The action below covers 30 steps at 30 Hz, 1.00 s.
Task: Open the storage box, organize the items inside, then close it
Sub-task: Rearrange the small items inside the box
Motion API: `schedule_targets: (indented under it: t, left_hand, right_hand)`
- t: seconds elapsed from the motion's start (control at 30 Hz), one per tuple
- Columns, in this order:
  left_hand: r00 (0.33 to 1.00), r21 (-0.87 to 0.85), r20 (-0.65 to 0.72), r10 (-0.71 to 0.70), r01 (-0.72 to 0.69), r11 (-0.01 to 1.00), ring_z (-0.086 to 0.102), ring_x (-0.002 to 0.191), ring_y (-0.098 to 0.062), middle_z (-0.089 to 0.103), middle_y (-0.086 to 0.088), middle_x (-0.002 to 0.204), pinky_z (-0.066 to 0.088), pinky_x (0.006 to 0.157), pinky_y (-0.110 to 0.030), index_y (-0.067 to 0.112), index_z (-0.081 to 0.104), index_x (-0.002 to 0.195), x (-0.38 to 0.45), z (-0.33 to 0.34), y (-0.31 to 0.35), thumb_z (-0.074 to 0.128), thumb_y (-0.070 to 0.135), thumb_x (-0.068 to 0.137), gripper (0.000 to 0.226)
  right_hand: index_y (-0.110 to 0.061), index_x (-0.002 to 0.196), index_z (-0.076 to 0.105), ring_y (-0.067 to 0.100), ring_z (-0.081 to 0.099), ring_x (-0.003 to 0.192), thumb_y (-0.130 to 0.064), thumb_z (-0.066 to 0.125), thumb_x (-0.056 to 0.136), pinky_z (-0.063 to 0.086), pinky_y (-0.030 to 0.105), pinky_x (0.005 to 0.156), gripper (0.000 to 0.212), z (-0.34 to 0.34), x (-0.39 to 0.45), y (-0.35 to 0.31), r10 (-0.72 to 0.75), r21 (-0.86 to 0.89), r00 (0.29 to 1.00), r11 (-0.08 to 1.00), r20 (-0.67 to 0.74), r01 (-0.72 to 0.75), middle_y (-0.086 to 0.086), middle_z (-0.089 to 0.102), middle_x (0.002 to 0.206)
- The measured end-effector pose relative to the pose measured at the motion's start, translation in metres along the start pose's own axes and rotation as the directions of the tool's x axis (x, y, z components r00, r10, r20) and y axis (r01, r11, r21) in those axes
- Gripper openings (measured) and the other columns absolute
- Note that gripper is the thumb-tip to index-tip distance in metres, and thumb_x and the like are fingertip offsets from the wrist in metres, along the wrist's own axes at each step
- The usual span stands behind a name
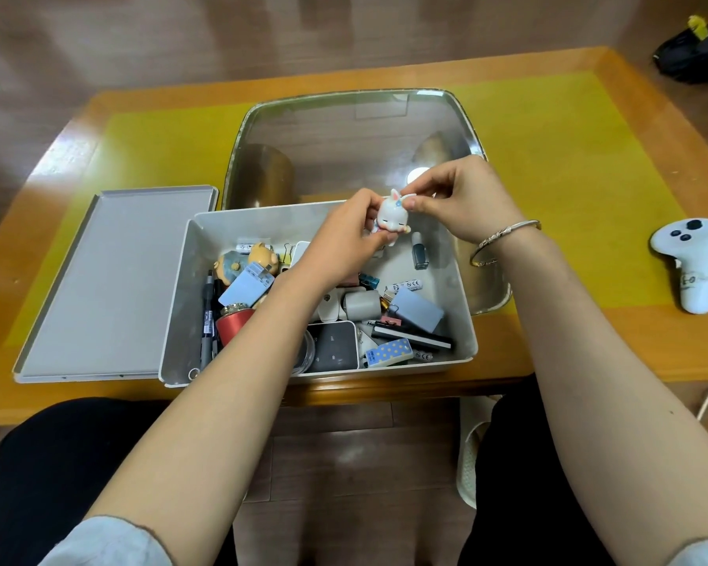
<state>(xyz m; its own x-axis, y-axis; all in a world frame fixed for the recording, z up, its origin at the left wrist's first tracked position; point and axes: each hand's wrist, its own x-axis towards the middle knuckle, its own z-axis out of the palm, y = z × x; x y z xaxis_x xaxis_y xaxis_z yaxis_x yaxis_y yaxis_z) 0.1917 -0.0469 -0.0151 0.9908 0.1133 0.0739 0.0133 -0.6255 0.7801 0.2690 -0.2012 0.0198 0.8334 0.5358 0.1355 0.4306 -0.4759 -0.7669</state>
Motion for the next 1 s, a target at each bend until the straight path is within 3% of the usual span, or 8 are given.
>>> schedule_targets:
  t: [0.1, 0.23, 0.4, 0.53, 0.63, 1.0]
  left_hand:
    - [0.999, 0.056, -0.036, 0.028, -0.026, 0.998, 0.055, 0.085, -0.013, 0.06, 0.006, 0.091, 0.042, 0.073, -0.021, 0.011, 0.057, 0.103, 0.0, 0.0, -0.002, 0.073, 0.017, 0.081, 0.028]
    - [0.994, 0.244, -0.044, 0.101, -0.087, 0.966, 0.051, 0.094, -0.02, 0.06, 0.005, 0.095, 0.039, 0.078, -0.028, 0.014, 0.061, 0.106, 0.001, -0.003, -0.005, 0.074, 0.027, 0.08, 0.032]
    - [0.993, 0.328, -0.066, 0.093, -0.067, 0.942, 0.049, 0.097, -0.02, 0.056, 0.007, 0.099, 0.04, 0.085, -0.034, 0.02, 0.055, 0.113, 0.001, -0.008, -0.009, 0.078, 0.031, 0.074, 0.047]
    - [0.992, 0.586, -0.076, 0.104, -0.04, 0.81, 0.049, 0.107, -0.025, 0.058, -0.001, 0.115, 0.036, 0.089, -0.037, 0.024, 0.056, 0.12, 0.001, -0.009, -0.018, 0.069, 0.032, 0.083, 0.039]
    - [0.991, 0.608, -0.111, 0.077, 0.006, 0.794, 0.05, 0.112, -0.025, 0.062, 0.001, 0.116, 0.032, 0.089, -0.037, 0.028, 0.058, 0.121, 0.0, -0.004, -0.022, 0.065, 0.033, 0.087, 0.035]
    - [0.99, 0.561, -0.135, 0.028, 0.053, 0.826, 0.057, 0.11, -0.027, 0.069, 0.0, 0.109, 0.038, 0.085, -0.035, 0.027, 0.057, 0.12, 0.005, 0.006, -0.022, 0.063, 0.029, 0.088, 0.032]
  right_hand:
    - [-0.015, 0.086, 0.076, -0.006, 0.05, 0.051, -0.015, 0.075, 0.077, 0.037, 0.007, 0.054, 0.009, -0.002, 0.0, 0.0, 0.005, -0.032, 1.0, 0.999, 0.0, -0.005, -0.006, 0.064, 0.066]
    - [-0.011, 0.084, 0.075, -0.001, 0.049, 0.054, -0.013, 0.075, 0.077, 0.037, 0.006, 0.054, 0.008, 0.0, -0.001, -0.003, 0.001, -0.085, 1.0, 0.996, 0.023, 0.001, -0.002, 0.063, 0.067]
    - [-0.014, 0.08, 0.075, -0.003, 0.048, 0.049, -0.016, 0.074, 0.078, 0.034, 0.005, 0.05, 0.003, -0.001, 0.002, 0.0, 0.011, -0.12, 0.999, 0.993, -0.039, -0.015, -0.001, 0.062, 0.065]
    - [-0.019, 0.079, 0.076, 0.003, 0.048, 0.054, -0.022, 0.074, 0.078, 0.038, 0.015, 0.055, 0.004, -0.003, 0.004, 0.008, 0.033, -0.196, 0.994, 0.979, -0.104, -0.053, -0.001, 0.066, 0.069]
    - [-0.022, 0.078, 0.075, 0.008, 0.05, 0.06, -0.025, 0.073, 0.079, 0.043, 0.024, 0.062, 0.004, 0.002, 0.004, 0.01, 0.044, -0.243, 0.993, 0.968, -0.112, -0.07, -0.002, 0.067, 0.072]
    - [-0.022, 0.084, 0.075, 0.016, 0.062, 0.074, -0.025, 0.072, 0.08, 0.049, 0.027, 0.079, 0.005, 0.018, 0.002, 0.013, 0.079, -0.379, 0.994, 0.92, -0.073, -0.101, 0.0, 0.07, 0.076]
